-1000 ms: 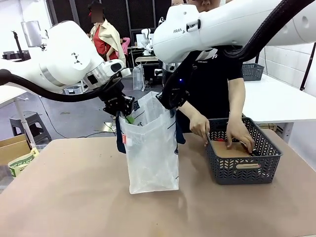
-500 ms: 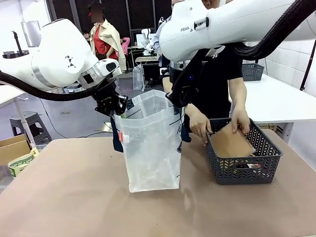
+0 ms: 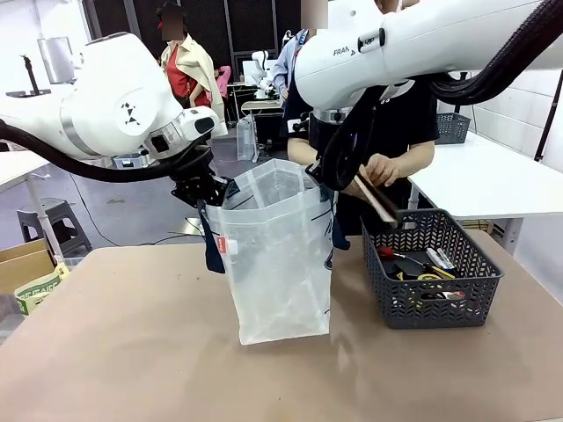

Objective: Transfer purchased items from the store into the shopping bag.
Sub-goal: Open the Reusable shopping bag in the center of the table.

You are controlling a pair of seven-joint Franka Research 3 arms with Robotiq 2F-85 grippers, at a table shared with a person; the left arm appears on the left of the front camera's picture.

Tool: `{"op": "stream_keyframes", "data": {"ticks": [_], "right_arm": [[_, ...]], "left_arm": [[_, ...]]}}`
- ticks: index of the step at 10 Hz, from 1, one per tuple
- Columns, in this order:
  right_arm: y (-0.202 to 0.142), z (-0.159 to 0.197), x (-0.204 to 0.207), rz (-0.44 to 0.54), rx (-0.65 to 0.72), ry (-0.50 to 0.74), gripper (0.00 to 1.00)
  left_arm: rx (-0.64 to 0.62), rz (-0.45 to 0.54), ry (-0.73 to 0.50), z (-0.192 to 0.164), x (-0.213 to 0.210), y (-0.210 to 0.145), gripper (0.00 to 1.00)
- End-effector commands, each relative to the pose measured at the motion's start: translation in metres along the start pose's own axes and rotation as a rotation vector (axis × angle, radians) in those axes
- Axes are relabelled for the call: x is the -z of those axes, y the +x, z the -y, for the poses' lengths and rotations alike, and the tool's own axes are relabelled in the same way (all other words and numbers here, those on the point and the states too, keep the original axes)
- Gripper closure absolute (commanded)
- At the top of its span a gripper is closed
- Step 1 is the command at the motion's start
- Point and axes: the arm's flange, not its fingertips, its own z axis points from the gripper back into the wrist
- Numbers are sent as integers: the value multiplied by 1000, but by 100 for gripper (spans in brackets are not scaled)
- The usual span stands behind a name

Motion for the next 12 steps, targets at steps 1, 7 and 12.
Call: {"op": "stream_keyframes", "data": {"ticks": [1, 7, 12], "right_arm": [[-15, 1, 5, 45, -71, 30, 100], [-26, 7, 0, 101, -87, 65, 100], [-28, 17, 10, 65, -49, 76, 100]], "left_arm": [[134, 14, -50, -5, 0, -5, 100], [264, -55, -128, -20, 6, -8, 100], [102, 91, -29, -33, -1, 1, 100]]}}
